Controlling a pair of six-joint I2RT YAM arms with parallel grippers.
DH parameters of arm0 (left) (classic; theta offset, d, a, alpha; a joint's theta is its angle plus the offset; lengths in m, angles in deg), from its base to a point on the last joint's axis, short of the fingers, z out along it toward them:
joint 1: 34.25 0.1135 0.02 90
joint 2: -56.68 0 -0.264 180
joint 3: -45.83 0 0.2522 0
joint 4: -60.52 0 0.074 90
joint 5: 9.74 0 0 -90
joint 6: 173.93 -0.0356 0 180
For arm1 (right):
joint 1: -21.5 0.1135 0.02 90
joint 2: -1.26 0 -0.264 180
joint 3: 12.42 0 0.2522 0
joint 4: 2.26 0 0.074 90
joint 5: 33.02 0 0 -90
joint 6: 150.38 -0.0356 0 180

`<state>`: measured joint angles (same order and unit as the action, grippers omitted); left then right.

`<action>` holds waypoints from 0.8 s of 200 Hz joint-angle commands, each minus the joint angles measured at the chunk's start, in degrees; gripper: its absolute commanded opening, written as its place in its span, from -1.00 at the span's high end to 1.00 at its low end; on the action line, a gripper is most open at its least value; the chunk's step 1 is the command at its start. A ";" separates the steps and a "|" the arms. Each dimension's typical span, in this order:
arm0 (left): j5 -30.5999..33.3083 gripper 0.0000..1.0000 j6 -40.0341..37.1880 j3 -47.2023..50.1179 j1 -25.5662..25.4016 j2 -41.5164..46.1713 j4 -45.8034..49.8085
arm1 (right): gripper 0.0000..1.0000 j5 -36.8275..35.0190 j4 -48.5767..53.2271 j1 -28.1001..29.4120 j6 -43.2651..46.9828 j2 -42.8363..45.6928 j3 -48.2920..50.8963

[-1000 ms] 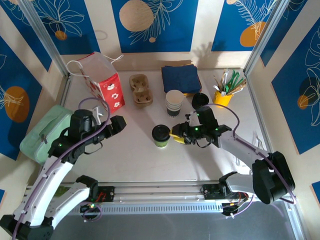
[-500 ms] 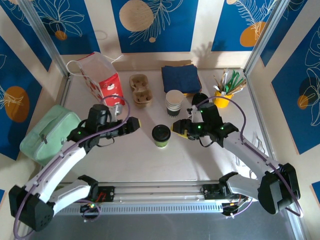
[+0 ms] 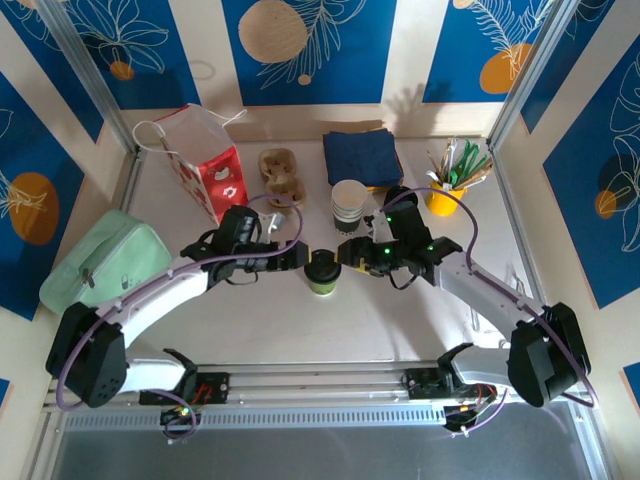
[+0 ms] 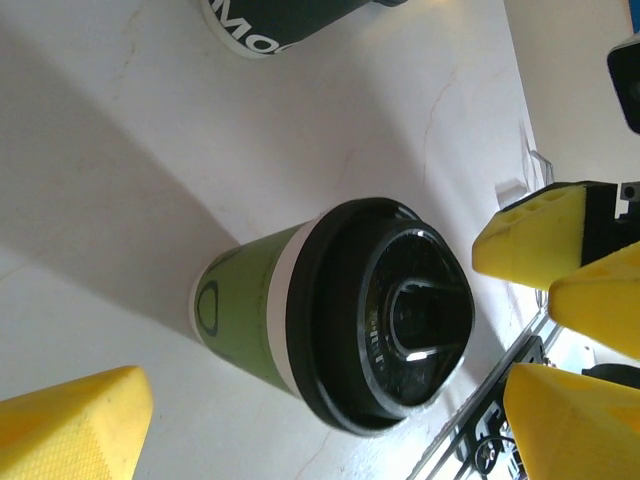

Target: Pack the takeout coffee

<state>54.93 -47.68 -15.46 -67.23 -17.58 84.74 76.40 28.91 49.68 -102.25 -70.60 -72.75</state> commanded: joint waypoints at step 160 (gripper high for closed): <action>-4.24 -0.49 -0.76 1.07 -1.22 -8.07 -8.67 | -0.13 -1.74 -0.88 1.61 3.11 -7.29 -4.41</action>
<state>52.16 -48.25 -15.26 -67.82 -24.55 77.63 74.91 28.53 50.82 -100.20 -77.02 -75.96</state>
